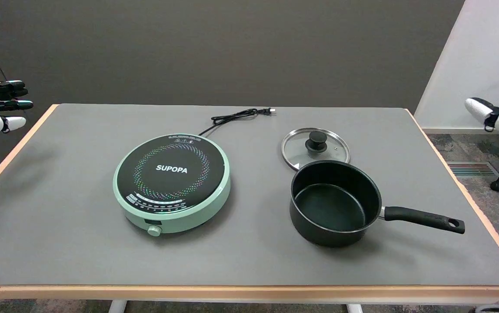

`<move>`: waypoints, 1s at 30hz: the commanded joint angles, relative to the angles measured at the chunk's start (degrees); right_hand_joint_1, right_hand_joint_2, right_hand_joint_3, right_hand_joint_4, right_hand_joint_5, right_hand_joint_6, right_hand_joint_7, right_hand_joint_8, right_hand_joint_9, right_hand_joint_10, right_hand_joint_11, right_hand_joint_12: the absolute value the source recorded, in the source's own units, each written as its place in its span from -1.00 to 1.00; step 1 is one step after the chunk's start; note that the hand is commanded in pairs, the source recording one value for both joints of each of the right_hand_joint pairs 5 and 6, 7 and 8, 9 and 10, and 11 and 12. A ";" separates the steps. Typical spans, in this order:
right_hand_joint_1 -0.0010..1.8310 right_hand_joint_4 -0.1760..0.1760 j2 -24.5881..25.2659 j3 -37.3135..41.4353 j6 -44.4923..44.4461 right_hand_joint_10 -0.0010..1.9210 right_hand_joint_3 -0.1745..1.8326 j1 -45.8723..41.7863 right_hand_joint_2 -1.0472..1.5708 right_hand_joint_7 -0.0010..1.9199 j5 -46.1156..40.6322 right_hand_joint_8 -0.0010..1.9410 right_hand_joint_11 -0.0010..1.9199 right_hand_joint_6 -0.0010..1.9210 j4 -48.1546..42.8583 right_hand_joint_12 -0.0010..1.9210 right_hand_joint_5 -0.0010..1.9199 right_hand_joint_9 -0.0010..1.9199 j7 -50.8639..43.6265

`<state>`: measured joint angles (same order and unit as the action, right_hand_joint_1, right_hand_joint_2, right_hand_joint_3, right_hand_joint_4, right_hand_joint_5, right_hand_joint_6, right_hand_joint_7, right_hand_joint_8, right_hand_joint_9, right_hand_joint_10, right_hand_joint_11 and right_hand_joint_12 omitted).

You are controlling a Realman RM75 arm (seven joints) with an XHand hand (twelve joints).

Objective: Pick up the soup pot.

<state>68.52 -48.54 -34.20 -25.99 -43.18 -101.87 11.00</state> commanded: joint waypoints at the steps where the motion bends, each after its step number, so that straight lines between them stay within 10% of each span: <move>1: -0.01 0.25 1.89 3.09 2.52 -0.60 -0.08 -2.27 -0.16 -0.60 0.24 -0.60 -0.60 -0.60 -2.28 -0.60 -0.60 -0.60 2.00; 16: 0.08 0.33 8.93 1.53 0.26 -0.68 0.10 -6.68 -0.44 -0.68 10.47 -0.68 -0.68 -0.68 -5.27 -0.68 -0.68 -0.68 -1.45; 30: 0.08 0.24 18.95 -24.94 -14.90 -0.67 0.11 -4.36 -0.43 -0.67 8.22 -0.67 -0.67 -0.67 -5.61 -0.67 -0.67 -0.67 -32.15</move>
<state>77.82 -50.87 -35.02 -30.46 -34.86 -106.39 3.46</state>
